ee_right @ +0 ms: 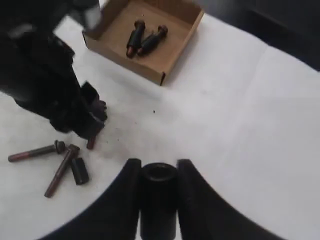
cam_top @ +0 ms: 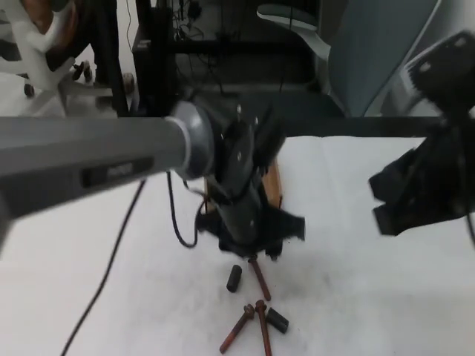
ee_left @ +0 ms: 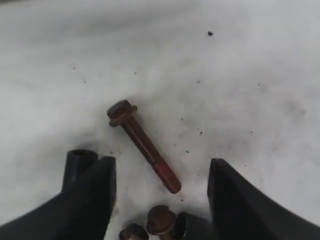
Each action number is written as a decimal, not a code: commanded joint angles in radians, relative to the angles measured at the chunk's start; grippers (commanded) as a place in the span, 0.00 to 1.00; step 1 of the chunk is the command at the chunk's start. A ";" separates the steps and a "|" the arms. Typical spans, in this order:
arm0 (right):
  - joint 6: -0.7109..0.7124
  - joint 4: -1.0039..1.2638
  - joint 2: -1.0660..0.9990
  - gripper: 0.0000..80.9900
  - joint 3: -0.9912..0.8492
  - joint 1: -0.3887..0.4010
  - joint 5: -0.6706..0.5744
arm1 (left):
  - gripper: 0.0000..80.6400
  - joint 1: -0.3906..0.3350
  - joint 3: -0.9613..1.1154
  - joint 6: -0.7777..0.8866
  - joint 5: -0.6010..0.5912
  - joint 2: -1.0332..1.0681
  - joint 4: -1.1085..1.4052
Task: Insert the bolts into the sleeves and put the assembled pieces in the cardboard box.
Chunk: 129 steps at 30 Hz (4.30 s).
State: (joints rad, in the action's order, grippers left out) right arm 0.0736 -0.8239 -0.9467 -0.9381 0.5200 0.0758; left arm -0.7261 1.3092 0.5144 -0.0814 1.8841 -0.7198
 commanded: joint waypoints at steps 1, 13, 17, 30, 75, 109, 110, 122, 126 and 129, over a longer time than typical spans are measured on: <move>-0.006 0.013 0.042 0.01 -0.019 -0.001 -0.015 | 0.64 -0.006 0.011 0.048 -0.026 0.038 -0.002; -0.006 0.015 0.059 0.01 -0.019 -0.001 -0.150 | 0.64 -0.005 0.011 0.161 -0.013 0.122 0.137; -0.002 0.015 0.059 0.01 -0.019 -0.001 -0.150 | 0.63 -0.005 0.011 0.204 0.017 0.123 0.129; -0.003 0.021 0.059 0.01 -0.019 -0.001 -0.231 | 0.02 -0.005 0.011 0.104 0.076 0.100 0.201; -0.074 1.324 -0.125 0.01 0.499 0.406 -0.157 | 0.02 -0.017 -0.843 -0.229 -0.017 -0.923 1.264; -0.035 1.338 -0.122 0.01 0.499 0.406 0.009 | 0.02 -0.086 -0.843 -0.333 -0.046 -0.905 1.183; -0.035 1.340 -0.122 0.01 0.499 0.406 0.009 | 0.02 -0.086 -0.843 -0.346 -0.039 -0.905 1.173; -0.035 1.390 -0.103 0.01 0.499 0.406 -0.001 | 0.02 -0.086 -0.846 -0.366 0.008 -0.902 1.163; -0.035 1.431 -0.103 0.01 0.499 0.406 -0.007 | 0.02 -0.086 -0.848 -0.356 0.005 -0.902 1.153; -0.024 1.476 -0.103 0.01 0.499 0.404 0.028 | 0.02 -0.086 -0.859 -0.312 0.005 -0.902 1.149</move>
State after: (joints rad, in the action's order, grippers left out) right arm 0.0378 0.5548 -1.0710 -0.4265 0.9265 0.0809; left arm -0.8109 0.4614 0.1739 -0.0974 0.9793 0.4645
